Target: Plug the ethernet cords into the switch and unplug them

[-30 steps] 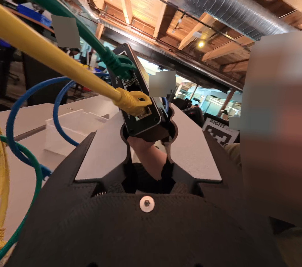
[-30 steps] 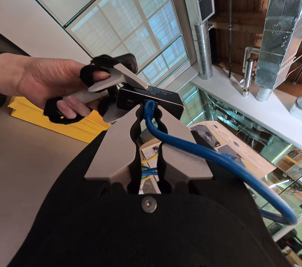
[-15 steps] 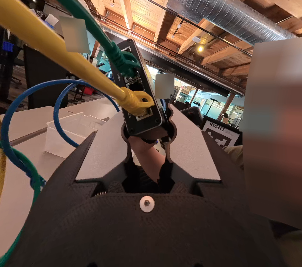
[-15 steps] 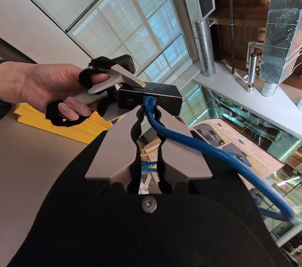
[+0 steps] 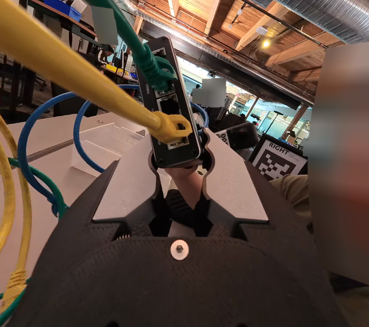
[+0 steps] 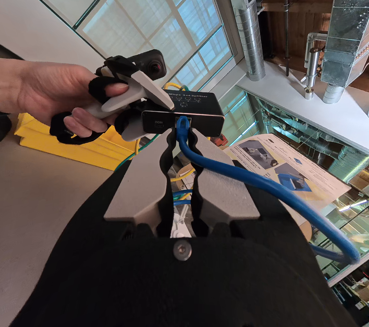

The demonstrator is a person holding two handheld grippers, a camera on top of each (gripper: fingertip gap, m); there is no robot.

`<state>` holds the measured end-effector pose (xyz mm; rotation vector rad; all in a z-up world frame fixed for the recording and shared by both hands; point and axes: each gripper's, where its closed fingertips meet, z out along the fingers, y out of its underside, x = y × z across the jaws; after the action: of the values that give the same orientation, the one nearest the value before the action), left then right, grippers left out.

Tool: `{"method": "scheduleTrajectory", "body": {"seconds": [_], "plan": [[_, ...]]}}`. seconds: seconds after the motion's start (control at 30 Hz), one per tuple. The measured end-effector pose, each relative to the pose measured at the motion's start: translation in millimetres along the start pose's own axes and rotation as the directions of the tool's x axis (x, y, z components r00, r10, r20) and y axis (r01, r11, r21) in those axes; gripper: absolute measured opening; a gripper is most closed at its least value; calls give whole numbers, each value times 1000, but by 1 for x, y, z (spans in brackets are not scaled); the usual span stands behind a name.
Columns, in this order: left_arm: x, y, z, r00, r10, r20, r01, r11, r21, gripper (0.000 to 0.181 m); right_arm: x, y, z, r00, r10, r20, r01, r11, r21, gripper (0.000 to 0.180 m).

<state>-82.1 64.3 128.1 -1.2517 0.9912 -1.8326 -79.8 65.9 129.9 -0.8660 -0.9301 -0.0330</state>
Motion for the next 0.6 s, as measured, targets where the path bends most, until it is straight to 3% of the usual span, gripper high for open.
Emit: {"method": "scheduleTrajectory", "body": {"seconds": [0.17, 0.3, 0.4, 0.6], "plan": [[1, 1, 0, 998, 38, 41, -38, 999, -14, 36, 0, 1, 1, 1000, 28, -5, -28, 999, 15, 11], [20, -3, 3, 998, 42, -45, -43, 999, -21, 40, 0, -18, -5, 999, 34, 26, -36, 994, 102, 11], [29, -9, 6, 994, 94, -51, -92, 995, 35, 46, 0, -28, -7, 999, -44, 12, 43, 994, 101, 12], [29, -18, 6, 983, -72, -167, 97, 985, 144, 38, -2, -30, -6, 986, -160, -37, 162, 984, 79, 11]]}}
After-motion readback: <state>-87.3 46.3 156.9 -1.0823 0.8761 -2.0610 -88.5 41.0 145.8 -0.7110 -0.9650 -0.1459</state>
